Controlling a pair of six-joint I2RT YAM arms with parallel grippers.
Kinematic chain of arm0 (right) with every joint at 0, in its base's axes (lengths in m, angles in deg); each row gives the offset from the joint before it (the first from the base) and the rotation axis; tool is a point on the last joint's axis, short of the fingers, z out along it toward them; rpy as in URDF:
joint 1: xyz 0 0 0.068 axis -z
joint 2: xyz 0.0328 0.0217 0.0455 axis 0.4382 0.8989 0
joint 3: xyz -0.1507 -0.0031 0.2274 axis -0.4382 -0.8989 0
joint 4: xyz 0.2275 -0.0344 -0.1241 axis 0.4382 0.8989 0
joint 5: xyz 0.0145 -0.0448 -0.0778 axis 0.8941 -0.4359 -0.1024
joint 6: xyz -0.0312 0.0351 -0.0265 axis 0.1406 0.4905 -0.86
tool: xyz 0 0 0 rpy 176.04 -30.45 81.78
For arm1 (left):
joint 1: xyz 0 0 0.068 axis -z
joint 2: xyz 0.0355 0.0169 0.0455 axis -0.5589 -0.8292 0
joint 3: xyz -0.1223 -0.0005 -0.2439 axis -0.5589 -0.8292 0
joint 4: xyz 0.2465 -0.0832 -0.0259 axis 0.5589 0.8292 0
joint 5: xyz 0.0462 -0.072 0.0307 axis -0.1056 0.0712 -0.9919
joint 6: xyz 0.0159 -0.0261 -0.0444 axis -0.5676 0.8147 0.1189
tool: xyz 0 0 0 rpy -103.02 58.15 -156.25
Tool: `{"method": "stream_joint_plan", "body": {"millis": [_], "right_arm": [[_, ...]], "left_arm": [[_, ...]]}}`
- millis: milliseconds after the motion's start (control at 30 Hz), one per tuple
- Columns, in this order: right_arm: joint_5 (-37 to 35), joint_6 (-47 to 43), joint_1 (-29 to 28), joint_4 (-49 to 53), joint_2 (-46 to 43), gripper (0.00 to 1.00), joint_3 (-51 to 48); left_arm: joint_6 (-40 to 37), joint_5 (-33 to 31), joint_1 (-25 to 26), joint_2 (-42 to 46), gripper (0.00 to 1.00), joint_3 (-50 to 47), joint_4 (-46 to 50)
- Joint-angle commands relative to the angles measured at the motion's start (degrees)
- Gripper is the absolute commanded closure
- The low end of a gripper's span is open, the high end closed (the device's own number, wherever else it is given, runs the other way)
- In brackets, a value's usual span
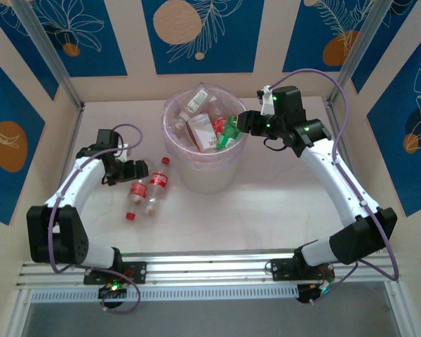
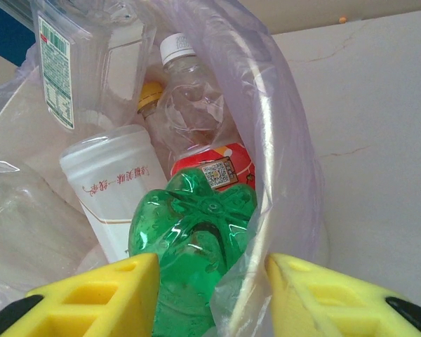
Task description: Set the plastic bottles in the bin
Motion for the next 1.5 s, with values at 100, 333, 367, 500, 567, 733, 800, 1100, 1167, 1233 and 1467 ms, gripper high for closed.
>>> {"method": "stream_joint_plan", "body": {"millis": [100, 333, 367, 500, 567, 733, 800, 1100, 1167, 1233, 1467], "right_arm": [[1.3, 1.7, 0.4, -1.5, -2.2, 0.55, -1.9], [1.6, 2.1, 0.8, -2.4, -2.3, 0.57, -2.7], [1.7, 2.1, 0.8, -2.5, -2.3, 0.57, -2.8], [2.5, 2.4, 0.8, -3.1, -2.4, 0.59, -3.3], [2.9, 2.5, 0.8, -3.3, -2.4, 0.6, -3.6], [2.8, 2.4, 0.9, -3.2, -2.4, 0.62, -3.8], [2.8, 2.5, 0.9, -3.2, -2.4, 0.62, -4.0], [3.2, 2.7, 0.8, -3.2, -2.3, 0.63, -3.8], [3.2, 2.7, 0.7, -3.3, -2.4, 0.63, -3.8], [3.2, 2.7, 0.7, -3.2, -2.3, 0.63, -3.7], [3.3, 2.7, 0.7, -2.7, -2.4, 0.63, -3.5]], "left_arm": [[3.0, -0.3, -0.5, -2.5, 0.17, -2.8, -4.7], [5.0, 2.0, -0.5, -2.2, 0.18, -7.2, -8.6], [5.0, 2.0, -0.4, -2.3, 0.18, -7.5, -8.7], [5.2, 2.7, -0.4, -2.5, 0.18, -8.9, -9.4], [5.1, 2.7, -0.4, -2.9, 0.18, -9.1, -9.4], [5.4, 3.1, -0.4, -4.0, 0.19, -9.7, -10.7], [5.4, 3.1, -0.4, -4.7, 0.2, -9.9, -11.1], [5.2, 2.1, -0.4, -6.9, 0.32, -10.9, -12.5], [5.2, 1.9, -0.4, -7.3, 0.34, -11.0, -12.5], [5.0, 1.7, -0.4, -7.6, 0.37, -10.9, -12.6], [4.3, 1.5, -0.4, -7.0, 0.44, -9.5, -10.9]]}}
